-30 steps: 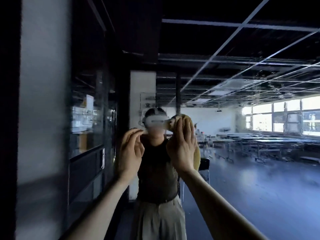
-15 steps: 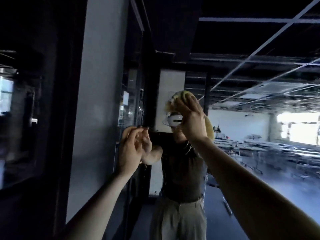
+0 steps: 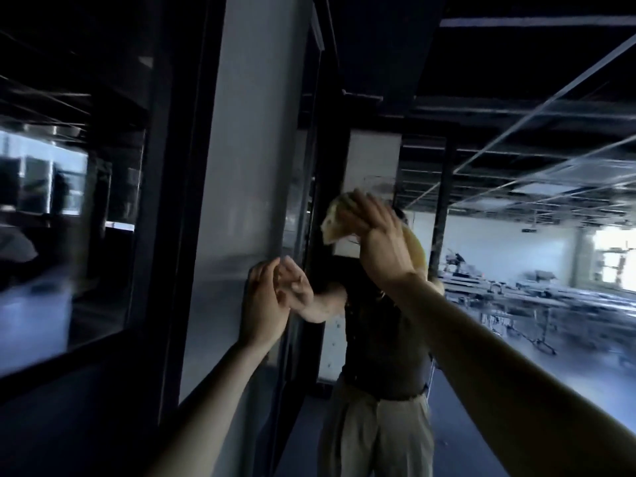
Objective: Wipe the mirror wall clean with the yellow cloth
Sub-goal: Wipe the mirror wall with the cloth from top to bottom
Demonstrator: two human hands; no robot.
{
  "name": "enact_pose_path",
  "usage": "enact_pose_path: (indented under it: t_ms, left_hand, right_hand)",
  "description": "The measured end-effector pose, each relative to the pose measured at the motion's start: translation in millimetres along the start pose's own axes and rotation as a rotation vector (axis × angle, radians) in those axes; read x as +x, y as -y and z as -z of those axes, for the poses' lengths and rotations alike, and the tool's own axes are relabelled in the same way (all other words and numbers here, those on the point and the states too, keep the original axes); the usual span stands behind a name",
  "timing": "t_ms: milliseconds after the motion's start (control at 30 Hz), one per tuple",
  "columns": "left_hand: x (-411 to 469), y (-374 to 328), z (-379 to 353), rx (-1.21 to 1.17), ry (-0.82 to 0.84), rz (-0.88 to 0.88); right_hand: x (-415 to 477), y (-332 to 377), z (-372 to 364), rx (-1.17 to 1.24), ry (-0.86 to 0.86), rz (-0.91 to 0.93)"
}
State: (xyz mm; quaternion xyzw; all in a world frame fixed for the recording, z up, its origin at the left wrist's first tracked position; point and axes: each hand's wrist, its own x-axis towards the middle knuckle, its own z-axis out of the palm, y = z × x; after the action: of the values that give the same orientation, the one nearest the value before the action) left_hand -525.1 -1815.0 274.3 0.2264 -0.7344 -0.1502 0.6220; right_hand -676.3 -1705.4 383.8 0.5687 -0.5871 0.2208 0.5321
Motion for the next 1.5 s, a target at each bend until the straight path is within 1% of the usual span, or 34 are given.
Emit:
enact_pose_path:
  t_ms: [67,100,133,200,300,400,433,500,533,567,600,667,733,800,833,900,933,1033,1100,1133,1200,1300,1400,1500]
  left_hand:
    - [4,7,2,-0.092,0.039,0.021]
    - [4,8,4,-0.161,0.059,0.060]
    - [3,9,6,-0.219,0.092,0.102]
    - [0,17,5,-0.290,0.193,0.198]
    - [-7,31,0,-0.414,0.303,0.315]
    - [-11,33,0,-0.437,0.319,0.380]
    - [-12,30,3,-0.440,0.326,0.383]
    - [-10,32,3,-0.466,0.370,0.383]
    - [-9,33,3,-0.463,0.403,0.386]
    - [-8,35,2,-0.436,0.415,0.397]
    - [-8,39,2,-0.422,0.414,0.411]
    - [-10,44,3,-0.402,0.345,0.470]
    - [-16,47,8,-0.387,0.287,0.531]
    - [-22,53,12,-0.371,0.261,0.572]
    - [-26,56,14,-0.365,0.250,0.586]
    - [-34,61,17,-0.356,0.205,0.628]
    - [-39,62,18,-0.349,0.180,0.647]
    - [-53,55,20,-0.308,0.117,0.647]
    - [-60,42,19,-0.234,0.084,0.617]
    - [-61,36,19,-0.200,0.064,0.592]
    - [-61,19,9,-0.175,0.035,0.507]
    - [-57,-4,-8,-0.167,-0.007,0.312]
    - [-64,-37,-19,-0.160,0.016,0.278]
    - [-70,-47,-23,-0.121,0.020,0.247]
  right_hand:
    - [17,12,-5,0.057,-0.032,-0.070]
    - [18,18,-9,0.069,-0.043,-0.081]
    - [15,24,-14,0.073,-0.048,-0.070]
    - [-1,35,-26,0.065,-0.029,0.025]
    - [-50,61,-54,0.092,0.083,0.147]
    - [-92,81,-71,0.078,0.255,0.249]
    - [-91,80,-68,0.076,0.265,0.292]
    - [-70,76,-54,0.083,0.213,0.376]
    - [-56,73,-45,0.088,0.152,0.375]
    - [-39,71,-38,0.092,0.088,0.326]
    - [-24,69,-33,0.097,0.046,0.239]
    - [0,71,-29,0.119,0.053,0.072]
    - [6,78,-32,0.158,0.076,0.014]
    - [-2,84,-39,0.213,0.081,0.010]
    - [-13,88,-44,0.210,0.081,0.041]
    - [-47,97,-64,0.147,0.103,0.162]
    - [-67,101,-74,0.121,0.141,0.215]
    - [-109,104,-87,0.087,0.264,0.336]
    - [-114,94,-77,0.060,0.315,0.410]
    - [-113,86,-71,0.042,0.324,0.419]
    - [-118,58,-51,-0.001,0.274,0.355]
    - [-143,15,-24,-0.014,0.169,0.183]
    - [-183,-25,7,0.000,0.105,0.033]
    - [-205,-41,18,-0.005,0.079,-0.016]
